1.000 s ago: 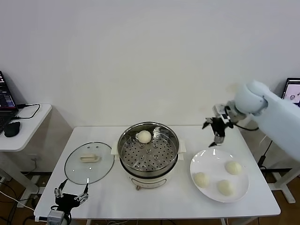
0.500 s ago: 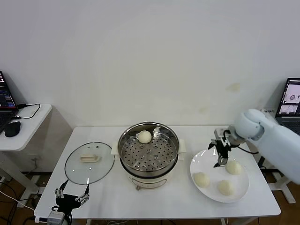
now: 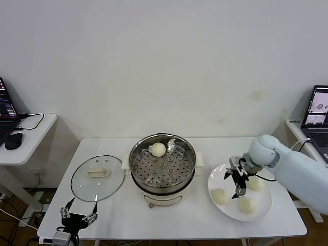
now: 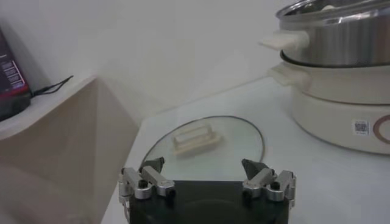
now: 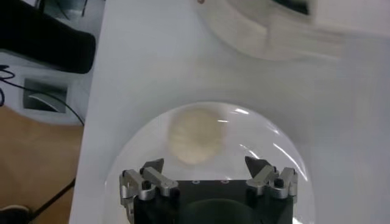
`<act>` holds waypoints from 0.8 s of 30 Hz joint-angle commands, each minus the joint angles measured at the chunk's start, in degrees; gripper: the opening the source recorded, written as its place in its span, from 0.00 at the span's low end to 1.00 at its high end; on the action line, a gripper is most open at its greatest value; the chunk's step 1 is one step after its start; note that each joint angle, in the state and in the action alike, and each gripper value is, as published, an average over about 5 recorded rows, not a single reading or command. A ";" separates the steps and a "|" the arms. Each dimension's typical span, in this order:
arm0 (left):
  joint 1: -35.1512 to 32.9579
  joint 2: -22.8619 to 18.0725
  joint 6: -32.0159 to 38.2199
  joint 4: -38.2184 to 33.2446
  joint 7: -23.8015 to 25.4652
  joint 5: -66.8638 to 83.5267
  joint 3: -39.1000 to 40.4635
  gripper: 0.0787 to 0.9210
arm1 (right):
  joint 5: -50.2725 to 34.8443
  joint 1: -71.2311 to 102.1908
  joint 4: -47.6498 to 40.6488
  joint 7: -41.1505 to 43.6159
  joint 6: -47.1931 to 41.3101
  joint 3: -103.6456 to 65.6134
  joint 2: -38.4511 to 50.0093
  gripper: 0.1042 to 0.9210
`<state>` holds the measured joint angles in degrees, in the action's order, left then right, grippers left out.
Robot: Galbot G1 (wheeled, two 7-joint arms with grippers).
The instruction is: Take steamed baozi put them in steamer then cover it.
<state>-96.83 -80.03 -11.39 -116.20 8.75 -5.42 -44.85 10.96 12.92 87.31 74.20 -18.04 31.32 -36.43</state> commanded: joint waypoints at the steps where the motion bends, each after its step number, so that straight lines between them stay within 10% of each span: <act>1: -0.07 0.01 0.03 0.01 -0.05 -0.04 -0.04 0.88 | 0.88 1.41 -0.30 -0.72 0.68 0.01 -0.70 0.88; 24: 0.23 -0.32 -0.01 1.02 -0.21 -0.35 0.19 0.88 | 3.47 3.47 -4.47 -2.96 0.68 -0.05 -4.85 0.88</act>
<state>-96.59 -80.39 -11.39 -115.31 8.57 -5.77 -44.67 13.96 16.13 83.30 71.72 -17.41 31.29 -40.90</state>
